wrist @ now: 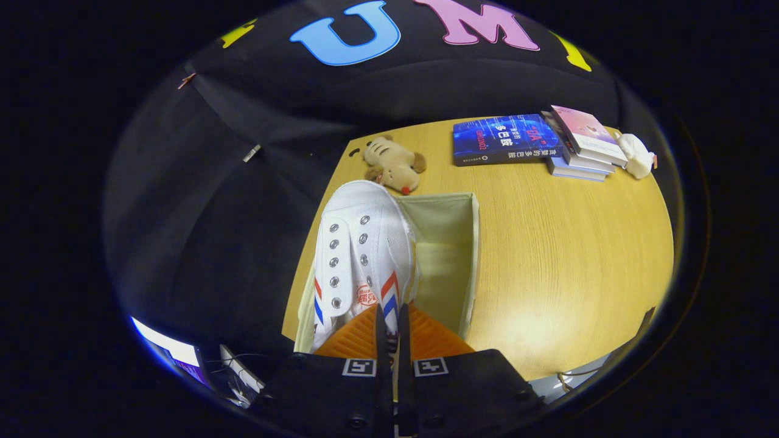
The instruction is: Open the storage box then place both shoes into the box .Put the left shoe in first, then the right shoe, with the right side of both shoes facing outward in a uniform manner.
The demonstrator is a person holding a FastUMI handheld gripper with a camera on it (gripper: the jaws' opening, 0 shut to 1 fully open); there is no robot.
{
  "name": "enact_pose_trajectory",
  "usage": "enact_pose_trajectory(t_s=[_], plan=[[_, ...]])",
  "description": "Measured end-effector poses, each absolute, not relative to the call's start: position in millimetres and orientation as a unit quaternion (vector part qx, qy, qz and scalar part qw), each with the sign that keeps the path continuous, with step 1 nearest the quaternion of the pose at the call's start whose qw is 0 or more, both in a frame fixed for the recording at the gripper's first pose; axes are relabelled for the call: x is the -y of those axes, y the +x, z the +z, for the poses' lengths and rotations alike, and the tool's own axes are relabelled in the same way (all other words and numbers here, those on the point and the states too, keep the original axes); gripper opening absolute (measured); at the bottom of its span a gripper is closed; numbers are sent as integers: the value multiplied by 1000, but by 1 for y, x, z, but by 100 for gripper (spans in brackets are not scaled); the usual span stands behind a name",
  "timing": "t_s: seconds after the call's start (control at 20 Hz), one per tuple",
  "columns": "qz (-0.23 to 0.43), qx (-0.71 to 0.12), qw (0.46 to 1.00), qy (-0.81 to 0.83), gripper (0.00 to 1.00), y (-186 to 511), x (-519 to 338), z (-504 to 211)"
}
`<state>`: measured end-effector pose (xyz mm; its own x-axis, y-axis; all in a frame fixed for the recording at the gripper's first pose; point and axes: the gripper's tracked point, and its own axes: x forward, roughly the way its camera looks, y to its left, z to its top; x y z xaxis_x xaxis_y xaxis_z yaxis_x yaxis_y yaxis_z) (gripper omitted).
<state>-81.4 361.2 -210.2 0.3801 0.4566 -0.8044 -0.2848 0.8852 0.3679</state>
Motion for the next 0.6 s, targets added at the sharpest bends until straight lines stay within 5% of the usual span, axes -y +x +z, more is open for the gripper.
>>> enact_pose_trajectory(t_s=[0.1,0.45,0.6], plan=[[228,-524,817,82,11,-90,-368,-222],[299,-457,836,53,98,-94,-388,-178],[305,-396,865,34,99,-84,-374,-144]])
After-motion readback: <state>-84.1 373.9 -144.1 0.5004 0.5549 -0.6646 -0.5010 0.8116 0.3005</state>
